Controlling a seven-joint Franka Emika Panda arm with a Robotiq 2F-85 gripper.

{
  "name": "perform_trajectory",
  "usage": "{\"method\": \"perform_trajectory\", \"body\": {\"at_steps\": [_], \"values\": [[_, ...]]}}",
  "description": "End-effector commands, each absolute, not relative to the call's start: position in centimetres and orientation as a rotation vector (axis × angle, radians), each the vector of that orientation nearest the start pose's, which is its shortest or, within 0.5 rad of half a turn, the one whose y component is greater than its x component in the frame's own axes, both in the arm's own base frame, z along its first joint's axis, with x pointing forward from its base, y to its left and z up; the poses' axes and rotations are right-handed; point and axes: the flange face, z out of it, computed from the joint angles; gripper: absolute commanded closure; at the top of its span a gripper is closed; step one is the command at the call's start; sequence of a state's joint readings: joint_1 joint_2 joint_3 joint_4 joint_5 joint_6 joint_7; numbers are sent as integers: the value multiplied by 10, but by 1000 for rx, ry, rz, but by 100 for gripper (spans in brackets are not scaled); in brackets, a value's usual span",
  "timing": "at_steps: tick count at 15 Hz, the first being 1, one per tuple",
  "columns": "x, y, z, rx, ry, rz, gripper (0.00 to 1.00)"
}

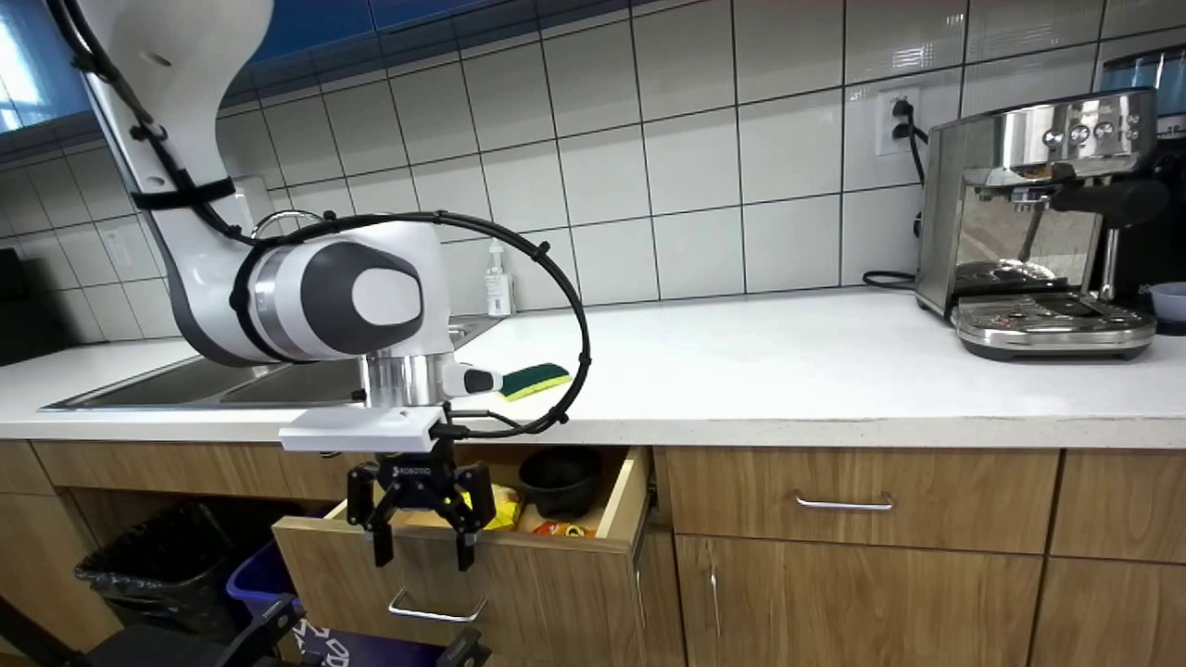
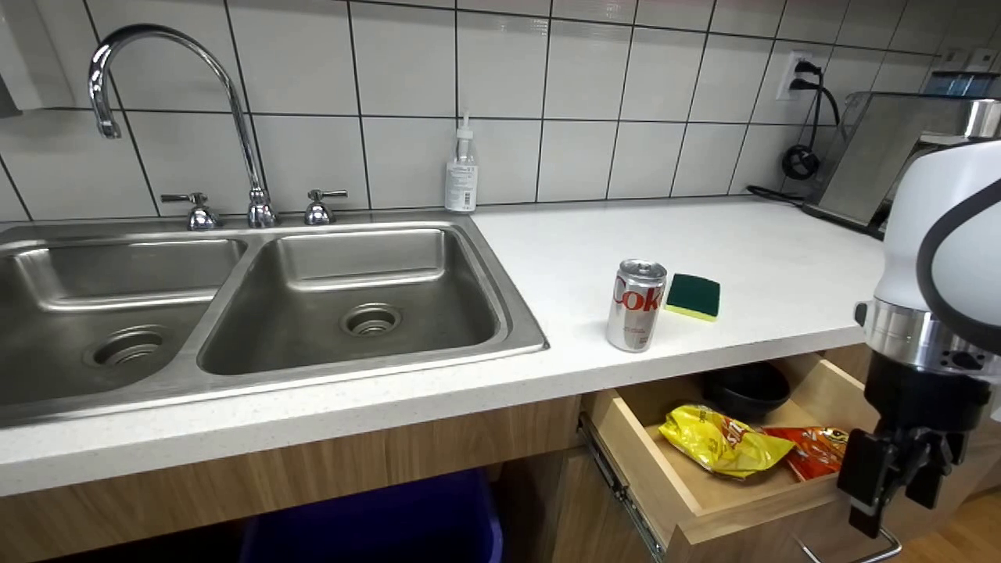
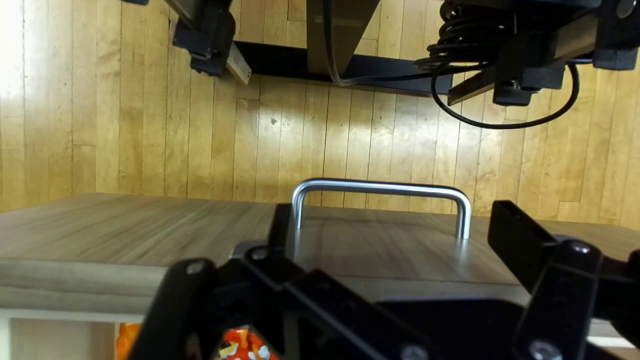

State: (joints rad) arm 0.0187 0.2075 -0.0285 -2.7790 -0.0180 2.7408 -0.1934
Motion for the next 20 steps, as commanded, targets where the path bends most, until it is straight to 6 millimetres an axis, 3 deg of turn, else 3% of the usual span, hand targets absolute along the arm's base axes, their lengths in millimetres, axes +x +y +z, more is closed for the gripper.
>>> {"method": "perform_trajectory", "body": {"at_steps": [1, 20], "values": [[352, -2, 135, -3103, -335, 309, 0], [387, -5, 144, -3138, -384, 46, 0]]}}
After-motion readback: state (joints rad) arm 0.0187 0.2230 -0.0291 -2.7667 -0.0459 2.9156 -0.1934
